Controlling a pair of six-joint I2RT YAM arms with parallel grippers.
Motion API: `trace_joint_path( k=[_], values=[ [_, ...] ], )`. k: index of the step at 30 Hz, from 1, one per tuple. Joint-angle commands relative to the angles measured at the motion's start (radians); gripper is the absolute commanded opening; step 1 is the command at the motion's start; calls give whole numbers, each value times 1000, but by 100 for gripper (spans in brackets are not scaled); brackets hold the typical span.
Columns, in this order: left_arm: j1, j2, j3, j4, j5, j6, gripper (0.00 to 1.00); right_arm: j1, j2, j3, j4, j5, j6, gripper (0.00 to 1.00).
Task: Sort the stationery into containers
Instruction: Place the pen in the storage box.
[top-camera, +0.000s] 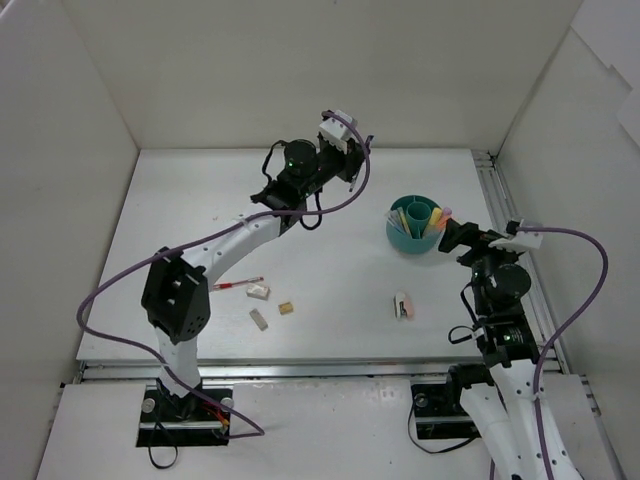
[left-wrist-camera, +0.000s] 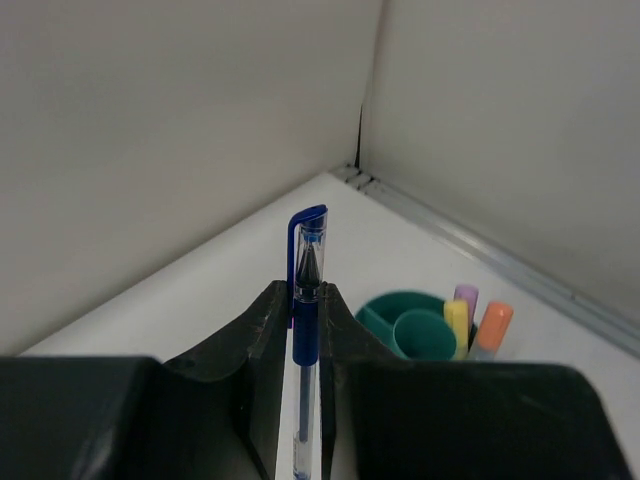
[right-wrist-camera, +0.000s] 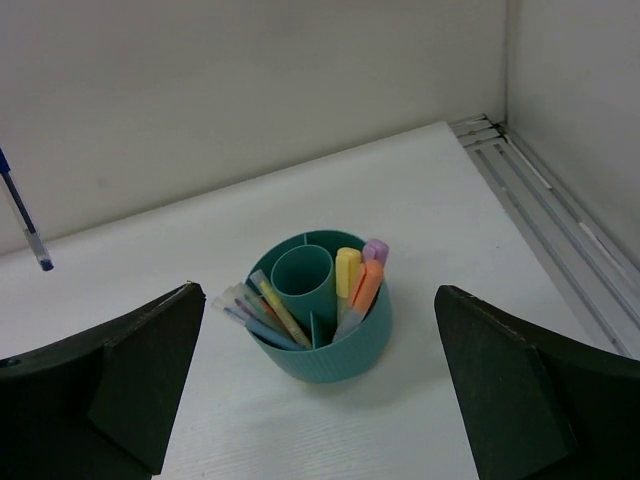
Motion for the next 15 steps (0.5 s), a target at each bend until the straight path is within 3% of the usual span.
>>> trace_joint_path(
  k=[1, 5, 7, 12, 15],
  values=[
    [-3, 71, 74, 366, -10, -176, 0, -9, -69, -16, 66, 197, 99, 98],
    [-61, 191, 116, 574, -42, -203, 0, -12, -132, -14, -12, 295, 105, 98],
    [-75, 199, 119, 595, -39, -197, 0, -7, -130, -4, -11, 272, 68, 98],
    [-84, 157, 79, 601, 83, -179, 0, -13, -3, 102, -9, -27, -67, 98],
    [-93, 101, -1, 636, 160, -176, 0, -12, 153, 186, -22, -146, -76, 98]
  ],
)
